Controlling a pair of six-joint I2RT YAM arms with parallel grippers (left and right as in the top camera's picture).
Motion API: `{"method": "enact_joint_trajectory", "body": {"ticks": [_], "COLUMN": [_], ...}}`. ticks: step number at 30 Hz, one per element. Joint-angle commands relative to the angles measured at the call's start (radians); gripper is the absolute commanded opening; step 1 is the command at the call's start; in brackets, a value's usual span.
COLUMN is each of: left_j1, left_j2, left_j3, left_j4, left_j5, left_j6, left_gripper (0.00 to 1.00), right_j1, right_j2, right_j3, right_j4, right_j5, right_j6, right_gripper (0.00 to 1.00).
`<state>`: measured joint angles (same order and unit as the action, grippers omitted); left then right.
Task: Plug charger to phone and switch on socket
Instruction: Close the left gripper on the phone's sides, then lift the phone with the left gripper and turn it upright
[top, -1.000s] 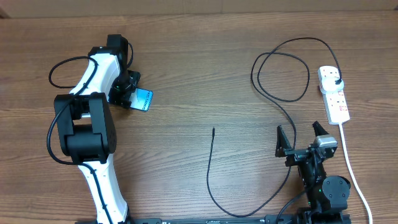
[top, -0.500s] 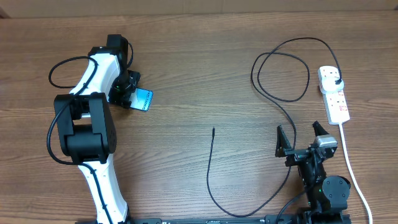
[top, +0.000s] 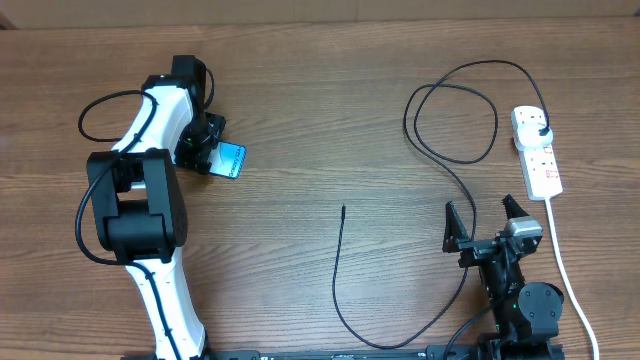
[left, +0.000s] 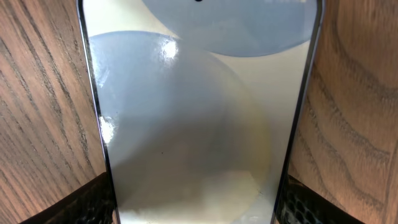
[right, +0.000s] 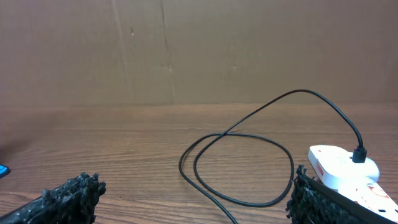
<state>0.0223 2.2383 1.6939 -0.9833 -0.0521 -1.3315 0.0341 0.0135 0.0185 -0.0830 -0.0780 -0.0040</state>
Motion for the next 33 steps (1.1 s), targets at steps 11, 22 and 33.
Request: {"method": "enact_joint_trajectory", "body": {"ticks": [11,22,33], "left_j1": [0.010,0.010,0.010], "left_j2": [0.050,0.050,0.050], "left_j3": [0.109,0.268,0.405], "left_j4": [-0.018,-0.127,-0.177], "left_j5": [0.027,0.028,0.291], "left_j6": [0.058,0.073,0.124], "left_gripper": [0.04,0.04,0.04], "right_j1": [-0.003,-0.003,-0.003], "right_j2": [-0.011,-0.011,-0.011], "right_j3": [-0.011,-0.011,-0.011], "right_j4": [0.004,0.004,0.004], "right_j5": [0.006,0.006,0.006], "right_j6": [-0.003,-0.003,-0.003], "right_gripper": [1.00,1.00,1.00]}}
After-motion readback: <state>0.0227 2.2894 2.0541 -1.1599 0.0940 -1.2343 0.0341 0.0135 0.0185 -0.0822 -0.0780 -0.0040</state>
